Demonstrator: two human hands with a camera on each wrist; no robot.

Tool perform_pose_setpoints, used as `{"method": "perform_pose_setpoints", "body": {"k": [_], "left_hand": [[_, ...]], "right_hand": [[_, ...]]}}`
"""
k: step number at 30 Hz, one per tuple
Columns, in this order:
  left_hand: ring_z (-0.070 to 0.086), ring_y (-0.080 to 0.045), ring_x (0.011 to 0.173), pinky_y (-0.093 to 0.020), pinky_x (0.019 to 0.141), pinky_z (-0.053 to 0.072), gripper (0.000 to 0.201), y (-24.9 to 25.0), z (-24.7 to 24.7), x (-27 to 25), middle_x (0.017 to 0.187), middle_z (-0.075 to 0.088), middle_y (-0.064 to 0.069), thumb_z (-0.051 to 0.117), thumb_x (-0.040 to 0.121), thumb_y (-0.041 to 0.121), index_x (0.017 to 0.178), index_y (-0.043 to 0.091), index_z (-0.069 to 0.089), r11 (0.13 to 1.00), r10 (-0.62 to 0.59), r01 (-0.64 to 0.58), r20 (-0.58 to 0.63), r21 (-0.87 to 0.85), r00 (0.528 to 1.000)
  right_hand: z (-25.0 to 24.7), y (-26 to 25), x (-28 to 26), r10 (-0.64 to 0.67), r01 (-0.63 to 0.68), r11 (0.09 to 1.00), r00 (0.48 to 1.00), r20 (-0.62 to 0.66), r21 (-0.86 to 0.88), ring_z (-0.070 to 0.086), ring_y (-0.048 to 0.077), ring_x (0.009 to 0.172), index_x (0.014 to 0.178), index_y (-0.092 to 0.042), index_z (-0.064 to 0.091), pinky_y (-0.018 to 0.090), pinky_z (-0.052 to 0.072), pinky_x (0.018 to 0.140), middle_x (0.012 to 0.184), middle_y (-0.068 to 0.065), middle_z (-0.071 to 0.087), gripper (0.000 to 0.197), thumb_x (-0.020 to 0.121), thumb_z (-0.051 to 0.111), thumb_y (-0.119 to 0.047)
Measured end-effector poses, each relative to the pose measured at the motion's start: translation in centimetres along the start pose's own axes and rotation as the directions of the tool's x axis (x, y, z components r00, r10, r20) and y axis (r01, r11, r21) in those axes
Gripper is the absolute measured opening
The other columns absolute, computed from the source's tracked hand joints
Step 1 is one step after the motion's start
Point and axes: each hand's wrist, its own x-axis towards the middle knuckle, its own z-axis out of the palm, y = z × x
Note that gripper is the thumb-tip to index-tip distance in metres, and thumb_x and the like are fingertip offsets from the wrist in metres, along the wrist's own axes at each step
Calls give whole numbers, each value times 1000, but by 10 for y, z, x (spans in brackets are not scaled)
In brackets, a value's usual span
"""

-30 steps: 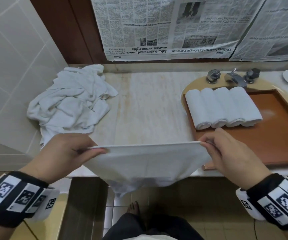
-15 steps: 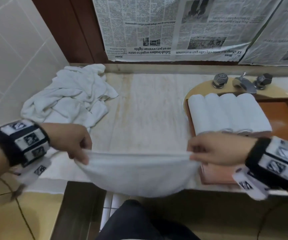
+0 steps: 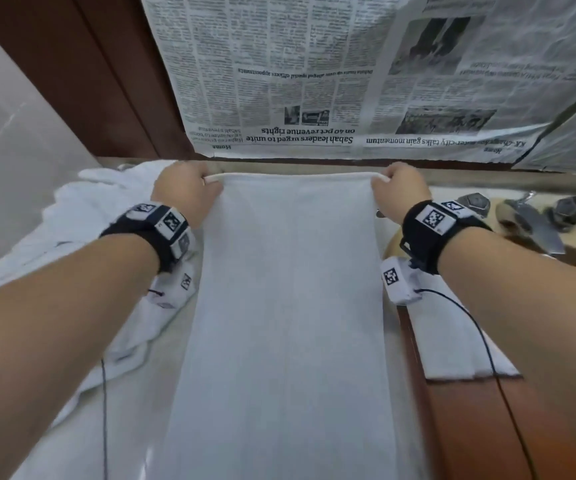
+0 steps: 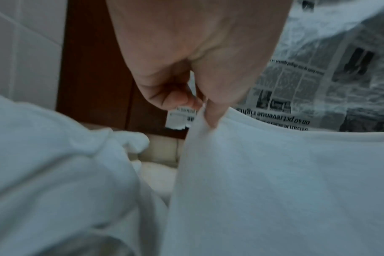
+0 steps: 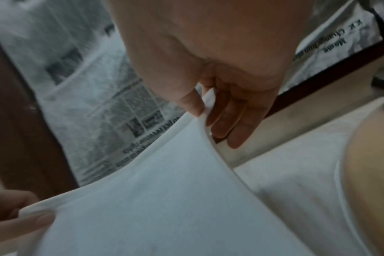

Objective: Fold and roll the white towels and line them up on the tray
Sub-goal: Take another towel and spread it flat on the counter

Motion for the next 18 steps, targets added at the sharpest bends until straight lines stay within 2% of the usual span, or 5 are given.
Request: {"method": "perform_pose_setpoints", "body": {"k": [5,8,12,15,18], "left_hand": [[50,-37,124,-48,98,44,47,42,67,-24,131,53,-16,65,97,33,136,15,47,993,-100,104,52,-60,994],[58,-31,110,-40,88,48,34,88,105,-91,113,64,-7,60,96,44,121,23,51,982,47,13,303,-191,952],[62,-24,95,-37,83,52,39,140,137,-167,96,65,2,49,95,61,104,24,56,973,129,11,583,-230,802],[59,-24,100,-39,85,53,48,159,158,-196,103,63,1,47,90,68,104,23,55,984,109,1,603,-178,790],[53,-24,104,-39,84,50,38,170,169,-209,109,59,1,49,90,57,107,23,53,989,81,7,573,-150,816]], "right_hand": [[31,10,43,151,-150,988,981,122,-20,72,34,91,114,-16,63,48,63,79,108,11,69,22,94,57,-16],[41,20,54,236,-206,965,952,197,-163,73,34,85,111,-2,66,47,62,80,94,14,74,26,87,58,-9],[39,26,64,282,-212,924,939,194,-317,70,31,78,79,-4,62,34,56,73,84,14,71,20,90,66,-21],[33,35,76,295,-250,945,929,224,-209,73,29,90,93,-7,67,39,62,82,98,13,73,15,89,70,-21],[23,40,82,238,-259,965,935,264,47,74,25,87,88,-16,64,36,64,73,103,11,72,13,86,77,-15]]}}
